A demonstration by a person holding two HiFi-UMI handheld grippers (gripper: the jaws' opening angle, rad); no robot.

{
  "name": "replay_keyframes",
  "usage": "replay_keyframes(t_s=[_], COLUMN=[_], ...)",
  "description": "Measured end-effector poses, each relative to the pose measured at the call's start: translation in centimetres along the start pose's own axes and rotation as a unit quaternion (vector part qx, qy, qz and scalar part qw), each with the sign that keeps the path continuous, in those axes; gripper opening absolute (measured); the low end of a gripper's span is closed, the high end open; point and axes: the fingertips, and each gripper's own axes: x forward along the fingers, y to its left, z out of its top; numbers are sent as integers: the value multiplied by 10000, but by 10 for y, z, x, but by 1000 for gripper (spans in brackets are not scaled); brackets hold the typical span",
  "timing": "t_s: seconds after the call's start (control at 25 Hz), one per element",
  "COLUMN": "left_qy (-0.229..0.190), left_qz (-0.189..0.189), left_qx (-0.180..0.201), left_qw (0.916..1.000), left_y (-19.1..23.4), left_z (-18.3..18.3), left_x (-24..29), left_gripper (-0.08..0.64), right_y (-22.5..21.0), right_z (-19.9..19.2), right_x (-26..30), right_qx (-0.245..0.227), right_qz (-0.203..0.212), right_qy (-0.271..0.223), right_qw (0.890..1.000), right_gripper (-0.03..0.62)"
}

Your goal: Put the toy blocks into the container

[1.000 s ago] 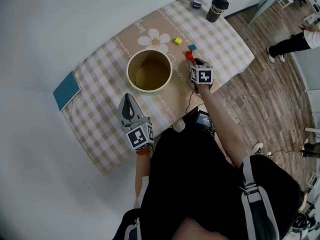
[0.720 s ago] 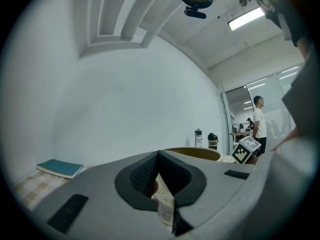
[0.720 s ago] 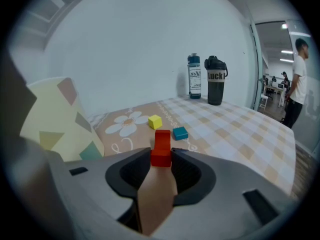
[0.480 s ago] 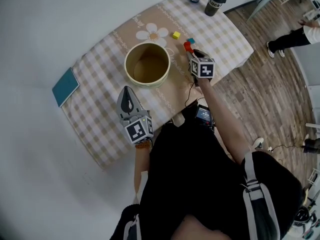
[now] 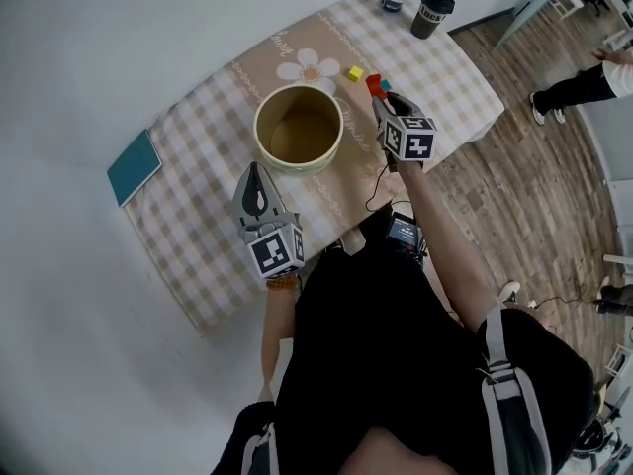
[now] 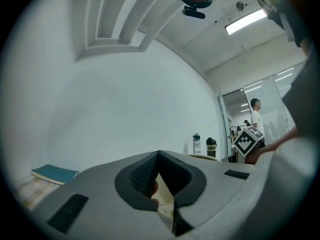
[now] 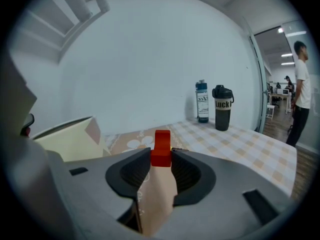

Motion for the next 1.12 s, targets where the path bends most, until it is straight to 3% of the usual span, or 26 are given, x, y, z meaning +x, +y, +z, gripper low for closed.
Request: replay_keyframes(t_s=[0.56,1.12], left_qy=[-192,-249], left_qz=[-30,-51], left_qx=[17,47], left_qw=[9998,9997], left_y=[0,-1], left_z=[18,22], left_x=[5,3], left_gripper=[-3,-2], right_y=[45,123], right_z=[80,96], right_x=[-39,-57], right_qx=[-215,-618], right_qz=[492,1264], right_qy=[-865,-957], right_qw=[9948,9854], right_gripper=[129,129])
